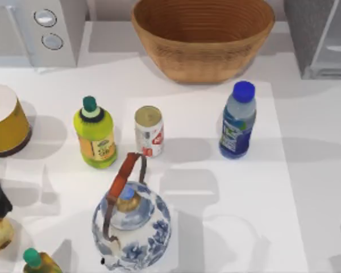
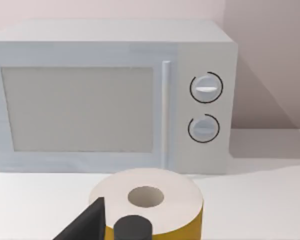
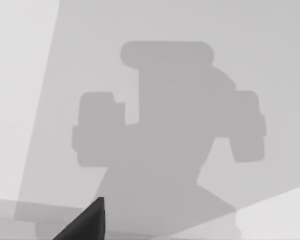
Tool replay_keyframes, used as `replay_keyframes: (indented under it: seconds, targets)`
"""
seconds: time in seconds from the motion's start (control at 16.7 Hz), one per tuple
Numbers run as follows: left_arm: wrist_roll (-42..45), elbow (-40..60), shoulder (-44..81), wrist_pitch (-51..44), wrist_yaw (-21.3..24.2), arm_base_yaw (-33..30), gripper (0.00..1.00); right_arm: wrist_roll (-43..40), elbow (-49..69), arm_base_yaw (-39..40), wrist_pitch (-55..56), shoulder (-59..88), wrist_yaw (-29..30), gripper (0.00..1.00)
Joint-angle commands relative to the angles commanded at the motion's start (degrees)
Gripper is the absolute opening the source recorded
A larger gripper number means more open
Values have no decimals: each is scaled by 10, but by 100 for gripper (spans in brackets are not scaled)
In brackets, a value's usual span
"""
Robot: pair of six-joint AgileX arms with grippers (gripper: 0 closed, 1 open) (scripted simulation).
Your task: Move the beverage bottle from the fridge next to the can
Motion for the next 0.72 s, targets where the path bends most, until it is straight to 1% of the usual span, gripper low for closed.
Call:
replay_keyframes:
  seconds: [0.12, 0.48, 0.6, 0.72]
  targets:
    - [0, 0, 0, 0, 0, 0, 100, -121, 41, -108, -12, 122, -55, 100]
    - [0, 0, 0, 0, 0, 0, 100, -522, 160, -446, -17, 527, -222, 100]
    - [0, 0, 0, 0, 0, 0, 100, -639, 192, -549, -8, 645, -272, 100]
    - [0, 0, 0, 0, 0, 0, 100, -737, 219, -638, 5, 744, -315, 100]
